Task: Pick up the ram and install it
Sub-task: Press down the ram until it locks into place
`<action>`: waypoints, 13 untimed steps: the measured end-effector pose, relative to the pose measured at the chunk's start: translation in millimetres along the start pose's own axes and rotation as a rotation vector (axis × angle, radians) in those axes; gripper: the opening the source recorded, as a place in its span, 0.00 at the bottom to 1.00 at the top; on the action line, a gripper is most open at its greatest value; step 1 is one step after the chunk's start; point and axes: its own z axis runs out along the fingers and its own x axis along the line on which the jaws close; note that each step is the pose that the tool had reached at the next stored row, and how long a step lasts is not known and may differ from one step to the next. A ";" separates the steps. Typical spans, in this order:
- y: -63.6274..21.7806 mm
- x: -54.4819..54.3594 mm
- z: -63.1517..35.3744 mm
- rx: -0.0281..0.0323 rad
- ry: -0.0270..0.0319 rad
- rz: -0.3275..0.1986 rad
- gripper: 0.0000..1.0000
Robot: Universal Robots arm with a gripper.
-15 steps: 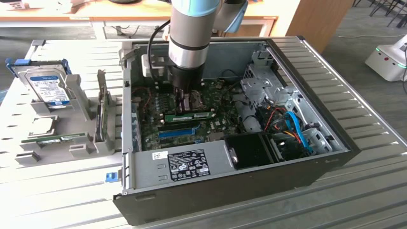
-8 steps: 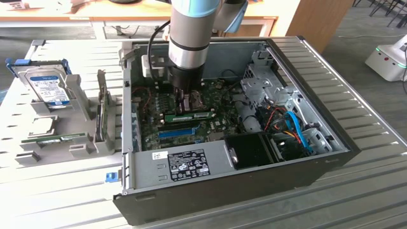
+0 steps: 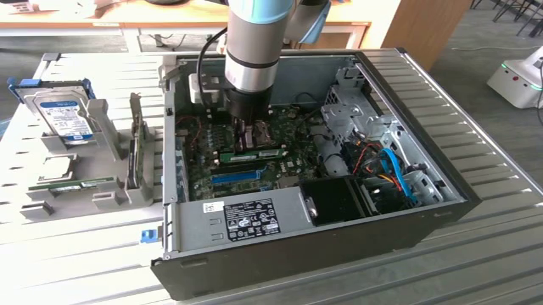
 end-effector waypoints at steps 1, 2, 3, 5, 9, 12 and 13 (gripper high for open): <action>0.0 0.0 0.0 0.0000 0.0000 0.000 0.11; 0.0 0.0 0.3 0.0001 -0.0002 0.000 0.11; 0.0 0.0 0.7 0.0001 -0.0003 0.000 0.11; 0.0 0.1 1.1 -0.0002 0.0001 0.000 0.11; -0.1 0.1 1.5 0.0000 0.0000 0.000 0.11; -0.1 0.1 1.5 0.0001 -0.0001 0.000 0.11; -0.1 0.1 1.5 0.0000 0.0000 0.000 0.11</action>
